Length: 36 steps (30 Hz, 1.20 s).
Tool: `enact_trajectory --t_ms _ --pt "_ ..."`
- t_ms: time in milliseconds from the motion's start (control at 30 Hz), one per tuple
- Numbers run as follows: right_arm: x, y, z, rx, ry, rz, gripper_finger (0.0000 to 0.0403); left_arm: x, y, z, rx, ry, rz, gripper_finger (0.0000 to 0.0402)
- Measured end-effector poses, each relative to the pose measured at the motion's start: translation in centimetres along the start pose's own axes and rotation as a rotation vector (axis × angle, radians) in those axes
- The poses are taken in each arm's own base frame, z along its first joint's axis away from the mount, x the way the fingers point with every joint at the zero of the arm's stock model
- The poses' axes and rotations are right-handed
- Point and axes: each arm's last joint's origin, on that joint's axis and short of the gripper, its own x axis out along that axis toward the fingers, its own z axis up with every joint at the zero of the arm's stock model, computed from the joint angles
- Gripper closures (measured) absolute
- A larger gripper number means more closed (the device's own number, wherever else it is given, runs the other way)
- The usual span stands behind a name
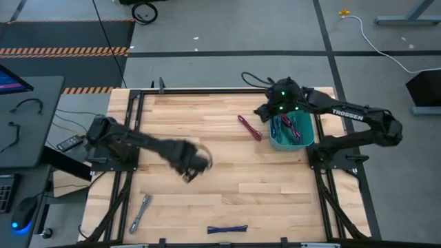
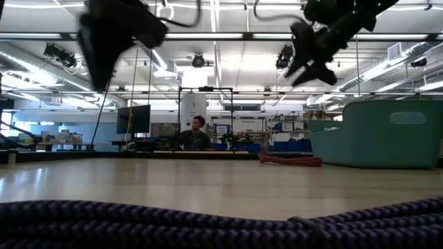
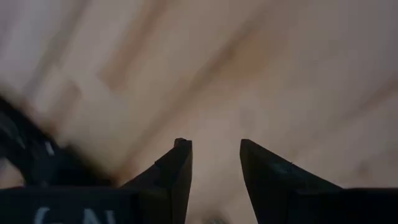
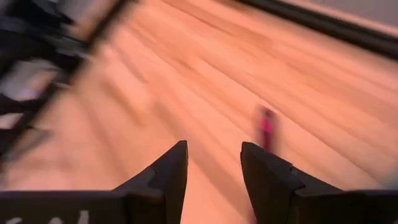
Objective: Pick and place USB-C Cables
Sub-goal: Put the white charger cable into the green bin
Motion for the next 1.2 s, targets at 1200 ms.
enact_trajectory --t_ms 1200 --pt "2.5 8.1 -1.5 -0.364 -0.075 0.531 0.0249 12.0 0.5 -15.7 -0.405 0.513 -0.185 0.0209"
